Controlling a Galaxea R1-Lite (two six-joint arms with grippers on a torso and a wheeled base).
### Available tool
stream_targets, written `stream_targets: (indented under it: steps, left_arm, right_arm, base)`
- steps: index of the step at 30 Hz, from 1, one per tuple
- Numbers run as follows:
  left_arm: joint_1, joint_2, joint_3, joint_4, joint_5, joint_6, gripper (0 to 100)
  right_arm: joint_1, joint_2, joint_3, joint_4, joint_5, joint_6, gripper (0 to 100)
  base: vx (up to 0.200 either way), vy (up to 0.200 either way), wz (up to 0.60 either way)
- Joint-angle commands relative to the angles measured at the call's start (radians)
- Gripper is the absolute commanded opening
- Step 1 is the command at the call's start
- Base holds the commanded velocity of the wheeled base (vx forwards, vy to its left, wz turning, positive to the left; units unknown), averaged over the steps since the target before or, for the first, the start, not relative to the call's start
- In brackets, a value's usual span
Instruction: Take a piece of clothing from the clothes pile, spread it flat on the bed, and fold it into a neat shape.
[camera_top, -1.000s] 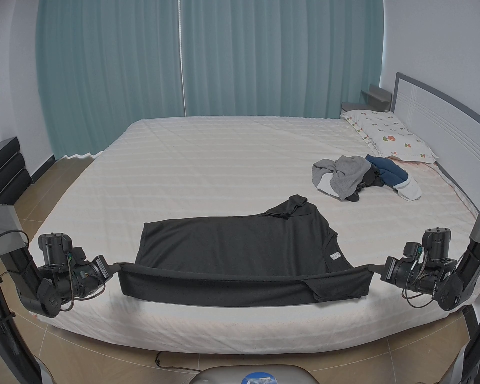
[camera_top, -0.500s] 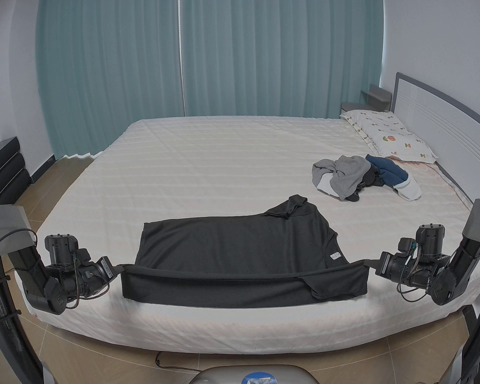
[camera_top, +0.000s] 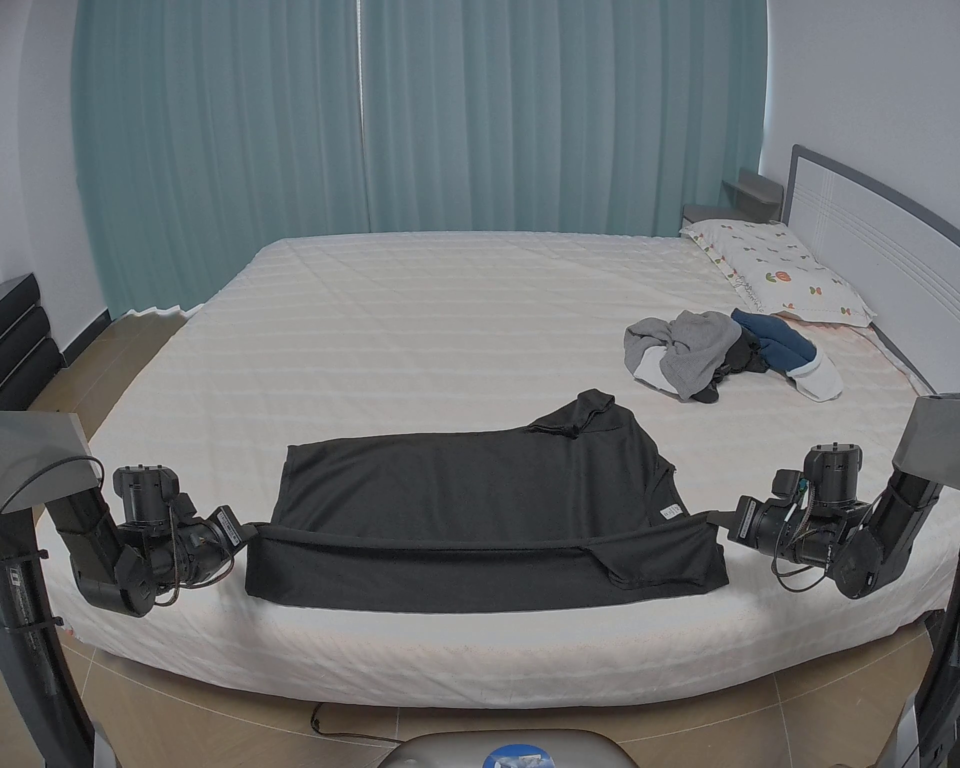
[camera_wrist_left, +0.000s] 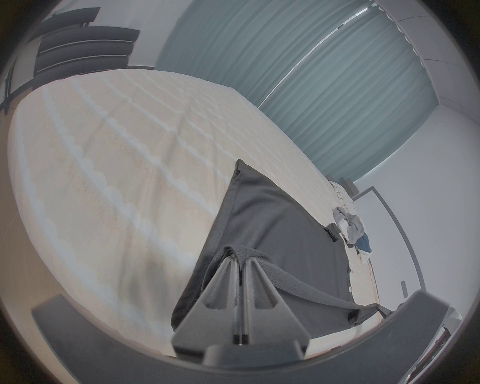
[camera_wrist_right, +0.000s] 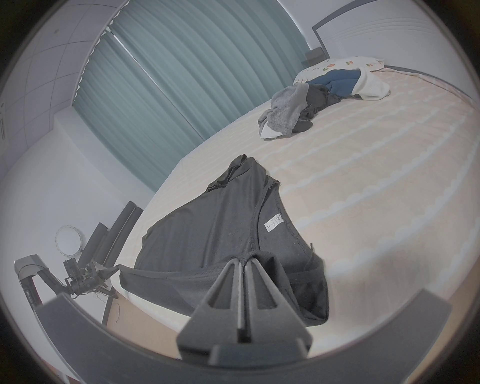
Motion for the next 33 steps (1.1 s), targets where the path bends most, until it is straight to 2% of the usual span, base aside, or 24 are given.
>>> stream_targets:
  steps: [1,9,16,22,29,30,33]
  left_arm:
    - [-0.009,0.053,-0.025,-0.001,0.014,-0.002,0]
    - [-0.016,0.076,-0.052,-0.001,0.016,-0.005,0]
    - [-0.03,0.077,-0.067,0.0,0.016,-0.051,0]
    - [-0.032,0.083,-0.075,0.004,0.018,-0.051,0]
    - [-0.033,0.095,-0.085,0.01,0.018,-0.053,0]
    - [-0.033,0.095,-0.085,0.01,0.018,-0.053,100]
    - [-0.033,0.097,-0.088,0.008,0.022,-0.053,100]
  right_arm:
    - [0.005,0.056,-0.03,-0.003,0.0,0.012,0]
    - [-0.001,0.09,-0.053,-0.016,0.0,0.035,0]
    - [0.0,0.106,-0.074,-0.02,0.0,0.072,0]
    - [0.002,0.143,-0.091,-0.062,-0.042,0.095,0]
    - [0.006,0.166,-0.097,-0.069,-0.04,0.096,0]
    - [0.006,0.169,-0.097,-0.071,-0.04,0.096,100]
    - [0.009,0.177,-0.099,-0.088,-0.04,0.099,100]
  base:
    - [0.0,0.0,0.0]
    - [0.0,0.0,0.0]
    - [0.0,0.0,0.0]
    - [0.0,0.0,0.0]
    - [0.0,0.0,0.0]
    - [0.0,0.0,0.0]
    - [0.0,0.0,0.0]
